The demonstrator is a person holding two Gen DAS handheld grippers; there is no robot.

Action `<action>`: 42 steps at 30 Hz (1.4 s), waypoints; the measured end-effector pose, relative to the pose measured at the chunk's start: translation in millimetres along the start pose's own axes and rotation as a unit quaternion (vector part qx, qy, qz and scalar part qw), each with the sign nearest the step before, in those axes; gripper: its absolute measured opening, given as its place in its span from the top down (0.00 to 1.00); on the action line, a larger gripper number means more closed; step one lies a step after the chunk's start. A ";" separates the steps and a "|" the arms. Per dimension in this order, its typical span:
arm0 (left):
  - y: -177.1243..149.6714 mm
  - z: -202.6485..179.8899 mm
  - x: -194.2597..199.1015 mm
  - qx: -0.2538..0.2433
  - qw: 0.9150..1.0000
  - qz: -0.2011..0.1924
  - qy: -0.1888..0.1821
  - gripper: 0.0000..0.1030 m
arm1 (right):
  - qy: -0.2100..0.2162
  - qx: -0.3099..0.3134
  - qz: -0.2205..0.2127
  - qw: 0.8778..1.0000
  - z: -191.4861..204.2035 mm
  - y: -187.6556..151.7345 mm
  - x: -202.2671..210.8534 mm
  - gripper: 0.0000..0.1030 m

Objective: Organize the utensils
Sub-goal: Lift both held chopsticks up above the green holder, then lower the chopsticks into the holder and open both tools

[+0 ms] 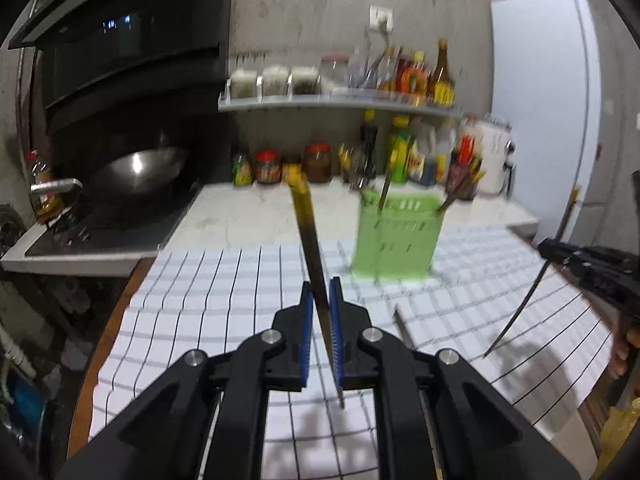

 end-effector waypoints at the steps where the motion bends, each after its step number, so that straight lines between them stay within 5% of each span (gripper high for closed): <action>1: -6.2 1.4 -5.6 0.005 1.000 0.015 0.002 0.92 | 0.000 0.001 0.005 1.000 0.4 -3.8 -1.6 0.93; 9: -45.7 -3.3 -31.0 0.020 0.995 0.099 -0.019 0.93 | -0.010 0.011 0.039 0.999 1.9 -31.8 -4.0 0.94; 21: -34.8 -21.4 -19.2 -0.003 0.997 0.063 -0.038 0.94 | 0.002 0.002 0.019 1.000 -0.8 -26.0 4.0 0.94; 27: 38.3 -42.3 -18.4 -0.036 0.997 -0.010 -0.069 0.94 | 0.025 0.008 -0.047 0.999 10.9 39.6 8.0 0.94; 34: 139.4 -75.3 -43.6 -0.057 0.989 -0.074 -0.117 0.94 | -0.001 0.003 -0.147 0.989 8.6 144.0 7.0 0.94; 38: 162.3 -74.6 -93.9 -0.056 0.992 -0.044 -0.103 0.94 | -0.015 -0.006 -0.139 0.990 -5.8 167.6 -24.1 0.94; 42: 156.1 -70.7 -147.0 -0.060 0.994 0.013 -0.094 0.94 | -0.021 -0.001 -0.075 0.997 -11.5 157.5 -85.3 0.94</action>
Point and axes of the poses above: each gripper's, at about its wrist camera, not at the fingertips, and x roughly against the way its jaws point, z to its left, y to its top, the point moved 7 cm from there along -x, roughly the way its jaws point, and after that the axes turned 11 degrees about -y, right-handed, at the moved point
